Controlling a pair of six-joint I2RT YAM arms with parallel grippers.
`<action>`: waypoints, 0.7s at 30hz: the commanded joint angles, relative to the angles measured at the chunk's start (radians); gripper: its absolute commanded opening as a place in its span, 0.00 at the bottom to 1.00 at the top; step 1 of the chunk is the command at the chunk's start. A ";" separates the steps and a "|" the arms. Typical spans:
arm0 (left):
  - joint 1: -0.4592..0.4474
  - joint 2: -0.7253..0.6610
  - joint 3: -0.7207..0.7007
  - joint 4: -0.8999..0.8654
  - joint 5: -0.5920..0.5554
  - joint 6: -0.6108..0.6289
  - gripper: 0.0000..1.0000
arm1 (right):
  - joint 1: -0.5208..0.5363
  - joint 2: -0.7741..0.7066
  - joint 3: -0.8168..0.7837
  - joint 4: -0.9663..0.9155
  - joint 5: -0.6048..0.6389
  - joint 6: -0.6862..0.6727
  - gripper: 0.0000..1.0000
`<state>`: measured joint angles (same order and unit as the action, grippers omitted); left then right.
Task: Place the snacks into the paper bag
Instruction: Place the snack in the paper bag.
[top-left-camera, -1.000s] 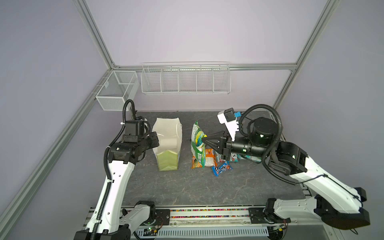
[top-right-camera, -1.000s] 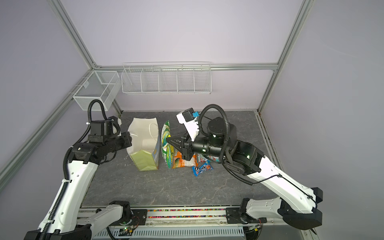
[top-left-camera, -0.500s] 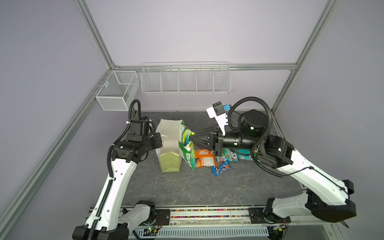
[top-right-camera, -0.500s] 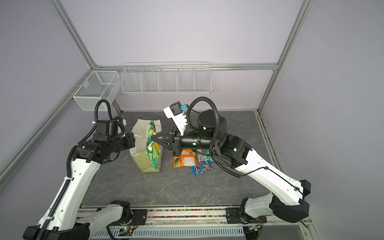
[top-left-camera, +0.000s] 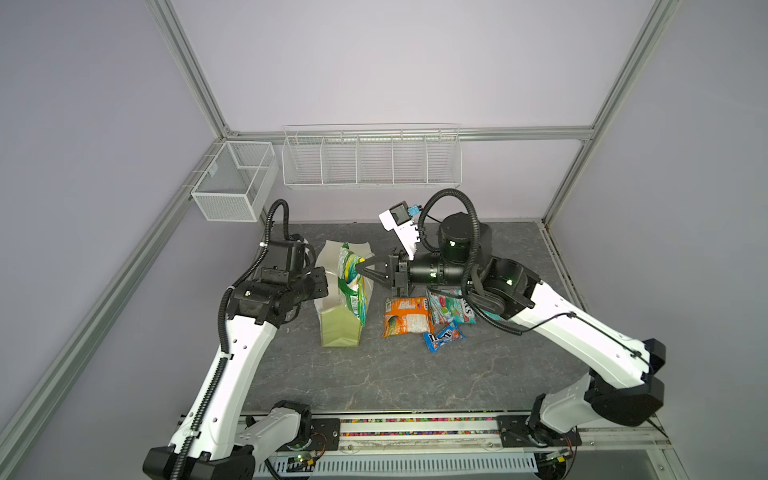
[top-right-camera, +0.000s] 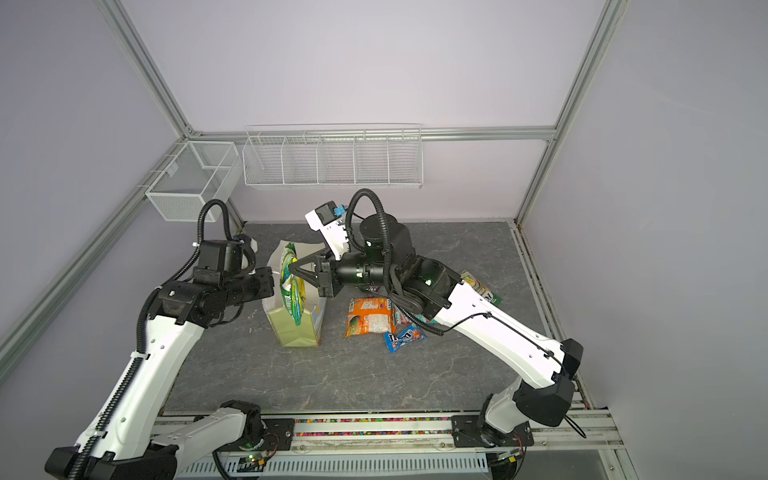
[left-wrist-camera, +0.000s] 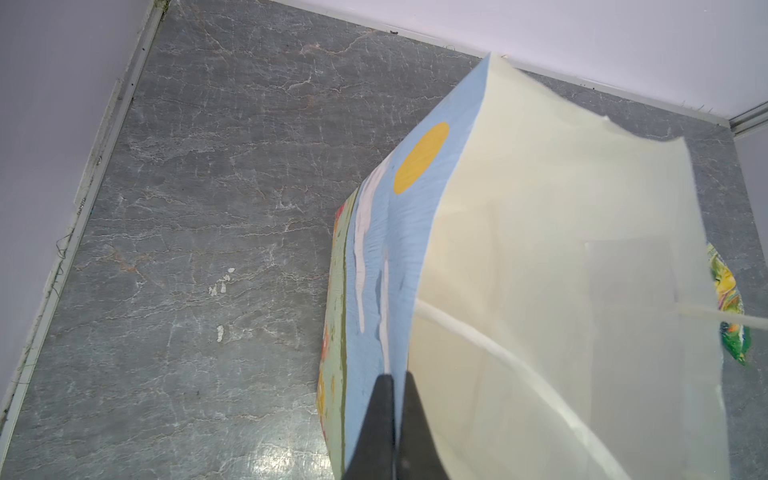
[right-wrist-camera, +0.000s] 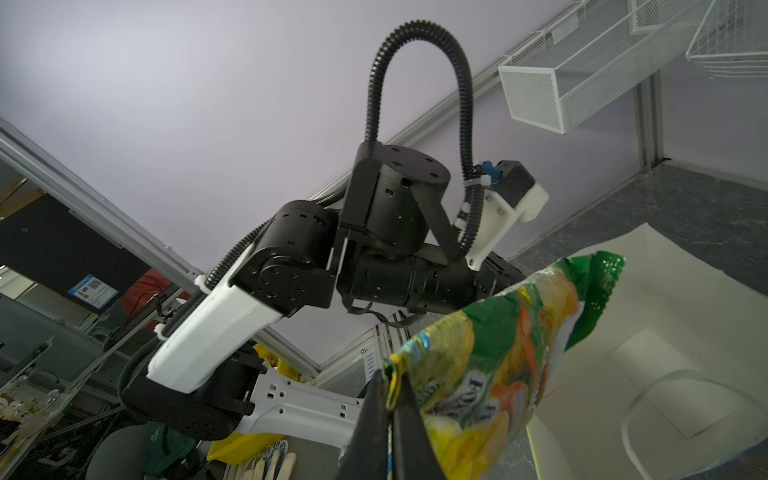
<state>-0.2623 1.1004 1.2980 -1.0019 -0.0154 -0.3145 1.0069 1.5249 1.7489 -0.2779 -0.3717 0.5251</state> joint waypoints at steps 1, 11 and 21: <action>-0.006 -0.007 0.024 -0.012 -0.015 -0.017 0.00 | -0.042 0.004 -0.025 0.094 -0.001 0.061 0.06; -0.007 -0.022 0.030 -0.015 -0.014 -0.026 0.00 | -0.107 0.039 -0.058 0.078 0.010 0.122 0.07; -0.012 -0.028 0.021 -0.003 -0.009 -0.026 0.00 | -0.119 0.058 -0.092 0.053 0.027 0.157 0.07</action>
<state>-0.2707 1.0866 1.2980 -1.0031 -0.0219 -0.3225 0.8963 1.5864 1.6699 -0.2642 -0.3553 0.6556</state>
